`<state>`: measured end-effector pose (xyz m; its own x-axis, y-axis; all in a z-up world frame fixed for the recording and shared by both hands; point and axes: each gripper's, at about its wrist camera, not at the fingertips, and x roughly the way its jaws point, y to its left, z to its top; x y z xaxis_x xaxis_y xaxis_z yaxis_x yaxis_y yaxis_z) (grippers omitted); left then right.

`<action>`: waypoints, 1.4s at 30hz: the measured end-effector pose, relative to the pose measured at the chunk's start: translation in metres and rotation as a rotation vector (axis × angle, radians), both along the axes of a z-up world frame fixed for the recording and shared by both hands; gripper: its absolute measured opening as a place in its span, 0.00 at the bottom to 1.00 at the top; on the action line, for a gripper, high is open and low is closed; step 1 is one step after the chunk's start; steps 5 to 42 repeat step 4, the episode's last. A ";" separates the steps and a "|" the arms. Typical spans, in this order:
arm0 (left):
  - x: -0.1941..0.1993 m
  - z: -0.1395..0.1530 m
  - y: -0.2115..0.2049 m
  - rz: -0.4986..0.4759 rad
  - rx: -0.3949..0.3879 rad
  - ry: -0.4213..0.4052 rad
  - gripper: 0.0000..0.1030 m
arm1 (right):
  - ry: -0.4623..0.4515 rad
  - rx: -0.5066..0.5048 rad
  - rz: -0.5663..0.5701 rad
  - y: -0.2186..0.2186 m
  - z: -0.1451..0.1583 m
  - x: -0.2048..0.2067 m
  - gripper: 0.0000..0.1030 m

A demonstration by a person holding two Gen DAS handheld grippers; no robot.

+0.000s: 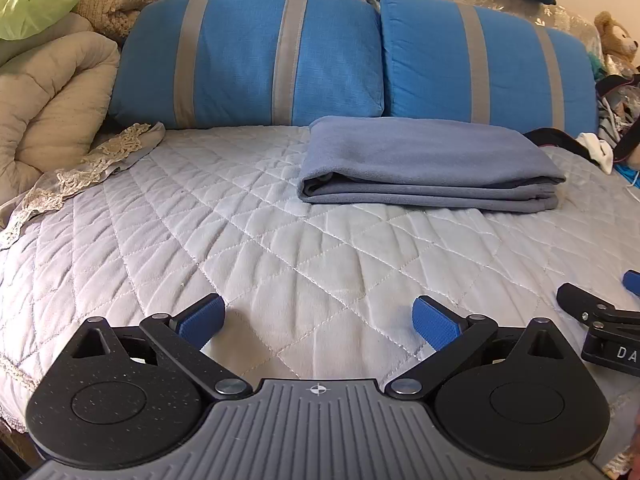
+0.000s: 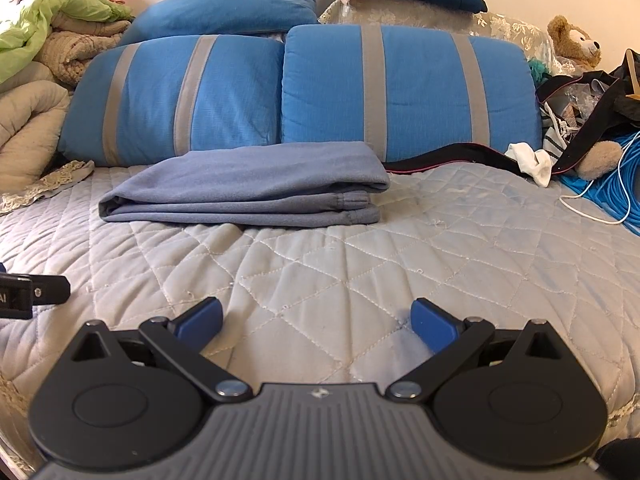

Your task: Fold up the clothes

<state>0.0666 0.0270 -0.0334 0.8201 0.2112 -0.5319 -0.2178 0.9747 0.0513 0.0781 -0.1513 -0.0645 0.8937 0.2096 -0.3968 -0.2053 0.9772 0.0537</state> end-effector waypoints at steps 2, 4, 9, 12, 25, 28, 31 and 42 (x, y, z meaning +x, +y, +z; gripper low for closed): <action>-0.001 0.000 0.000 0.001 -0.004 0.002 1.00 | -0.001 0.000 0.000 0.000 0.000 0.000 1.00; -0.001 0.000 0.000 0.001 -0.002 0.004 1.00 | 0.000 0.000 0.000 0.000 0.000 0.000 1.00; -0.001 0.000 0.000 0.001 -0.002 0.004 1.00 | 0.000 0.000 0.000 0.000 0.000 0.000 1.00; -0.001 0.000 0.000 0.001 -0.002 0.004 1.00 | 0.000 0.000 0.000 0.000 0.000 0.000 1.00; -0.001 0.000 0.000 0.001 -0.002 0.004 1.00 | 0.000 0.000 0.000 0.000 0.000 0.000 1.00; -0.001 0.000 0.000 0.001 -0.002 0.004 1.00 | 0.000 0.000 0.000 0.000 0.000 0.000 1.00; -0.001 0.000 0.000 0.001 -0.002 0.004 1.00 | 0.000 0.000 0.000 0.000 0.000 0.000 1.00; -0.001 0.000 0.000 0.001 -0.002 0.004 1.00 | 0.000 0.000 0.000 0.000 0.000 0.000 1.00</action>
